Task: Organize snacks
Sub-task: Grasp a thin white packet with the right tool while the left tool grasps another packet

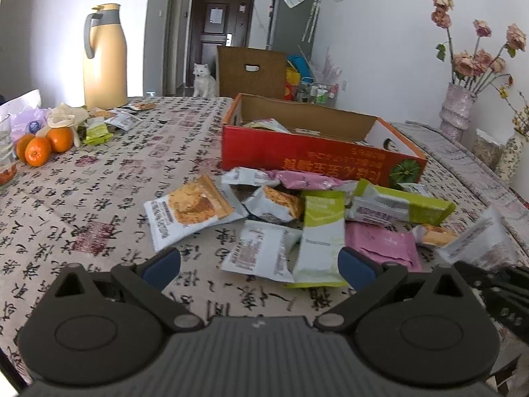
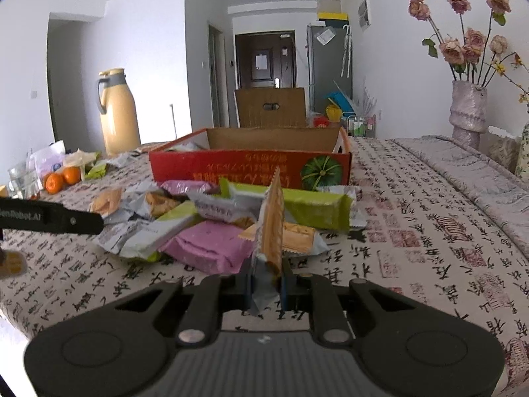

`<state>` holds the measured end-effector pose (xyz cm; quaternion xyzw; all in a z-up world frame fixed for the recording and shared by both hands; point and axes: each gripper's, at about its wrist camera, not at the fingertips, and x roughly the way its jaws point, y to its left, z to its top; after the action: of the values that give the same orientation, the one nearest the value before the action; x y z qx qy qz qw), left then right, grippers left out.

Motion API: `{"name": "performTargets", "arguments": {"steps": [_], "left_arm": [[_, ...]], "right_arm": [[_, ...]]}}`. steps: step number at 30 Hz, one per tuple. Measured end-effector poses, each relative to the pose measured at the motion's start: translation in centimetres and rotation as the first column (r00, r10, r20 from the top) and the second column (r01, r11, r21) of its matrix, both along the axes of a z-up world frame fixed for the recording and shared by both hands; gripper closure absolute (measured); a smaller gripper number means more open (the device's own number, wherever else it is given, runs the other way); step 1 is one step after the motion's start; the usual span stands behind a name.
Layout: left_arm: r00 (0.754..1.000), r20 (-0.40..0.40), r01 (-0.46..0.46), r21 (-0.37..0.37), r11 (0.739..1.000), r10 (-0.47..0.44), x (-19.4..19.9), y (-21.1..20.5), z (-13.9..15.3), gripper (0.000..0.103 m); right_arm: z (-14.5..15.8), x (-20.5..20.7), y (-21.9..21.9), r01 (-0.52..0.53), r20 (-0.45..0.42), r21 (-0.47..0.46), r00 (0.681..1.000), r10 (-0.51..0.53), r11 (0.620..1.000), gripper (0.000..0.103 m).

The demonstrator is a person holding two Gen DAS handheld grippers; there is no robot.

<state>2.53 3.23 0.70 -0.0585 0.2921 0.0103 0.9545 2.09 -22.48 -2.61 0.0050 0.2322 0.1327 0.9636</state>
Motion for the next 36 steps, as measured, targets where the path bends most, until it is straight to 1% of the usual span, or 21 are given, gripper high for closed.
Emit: {"name": "performTargets", "arguments": {"steps": [3,6,11,14,17,19,26,28,29,30,32,33,35,36], "left_arm": [[1.000,-0.002,-0.026,0.018,0.999,0.026,0.7,0.6,0.1,0.000],[0.999,-0.006,-0.046,0.055,0.997,0.046,1.7,1.5,0.1,0.000],[0.998,-0.022,-0.061,0.153,0.986,0.065,3.9,3.2,-0.2,0.000],[0.998,-0.041,-0.040,0.210,0.977,0.050,5.1,3.9,-0.6,0.000],[0.998,-0.060,0.001,0.282,0.960,0.017,6.3,4.1,-1.2,0.000],[0.998,-0.070,0.020,0.308,0.951,0.002,7.1,4.3,-1.5,0.000],[0.990,-0.112,0.118,0.324,0.939,-0.086,9.5,4.7,-2.6,0.000],[0.986,-0.128,0.143,0.314,0.938,-0.108,10.0,4.8,-2.9,0.004],[0.983,-0.137,0.156,0.305,0.939,-0.118,10.3,4.9,-3.1,0.010],[0.980,-0.149,0.168,0.293,0.941,-0.129,10.5,5.1,-3.3,0.021],[0.977,-0.159,0.181,0.259,0.949,-0.143,10.8,5.5,-3.3,0.026],[0.976,-0.160,0.185,0.247,0.951,-0.148,10.8,5.6,-3.3,0.032],[0.975,-0.162,0.187,0.231,0.955,-0.151,10.8,5.9,-3.2,0.037],[0.974,-0.166,0.189,0.219,0.957,-0.154,10.8,6.1,-3.2,0.042]], "right_arm": [[0.4,0.0,-0.6,0.018,0.015,0.007,1.000,-0.019,1.000,0.089],[0.7,0.3,-1.1,0.043,0.023,0.012,0.999,-0.043,0.999,0.089],[1.0,0.9,-2.2,0.086,0.032,0.017,0.996,-0.086,0.996,0.089],[1.1,1.4,-2.6,0.104,0.030,0.017,0.994,-0.105,0.994,0.089],[1.0,1.8,-2.7,0.116,0.030,0.016,0.993,-0.117,0.993,0.089],[1.1,2.1,-2.8,0.125,0.029,0.018,0.992,-0.125,0.992,0.089],[1.4,3.0,-3.3,0.166,0.033,0.016,0.986,-0.166,0.986,0.089],[1.4,3.2,-3.4,0.176,0.031,0.014,0.984,-0.177,0.984,0.089],[1.4,3.4,-3.5,0.180,0.029,0.013,0.983,-0.180,0.984,0.089],[1.3,3.5,-3.5,0.183,0.027,0.012,0.983,-0.183,0.983,0.089],[1.2,3.7,-3.6,0.186,0.024,0.011,0.982,-0.186,0.983,0.089],[1.2,3.7,-3.6,0.186,0.022,0.010,0.982,-0.186,0.982,0.089],[1.1,3.8,-3.6,0.185,0.021,0.009,0.982,-0.186,0.983,0.089],[1.0,3.8,-3.6,0.184,0.020,0.009,0.983,-0.184,0.983,0.089]]}}
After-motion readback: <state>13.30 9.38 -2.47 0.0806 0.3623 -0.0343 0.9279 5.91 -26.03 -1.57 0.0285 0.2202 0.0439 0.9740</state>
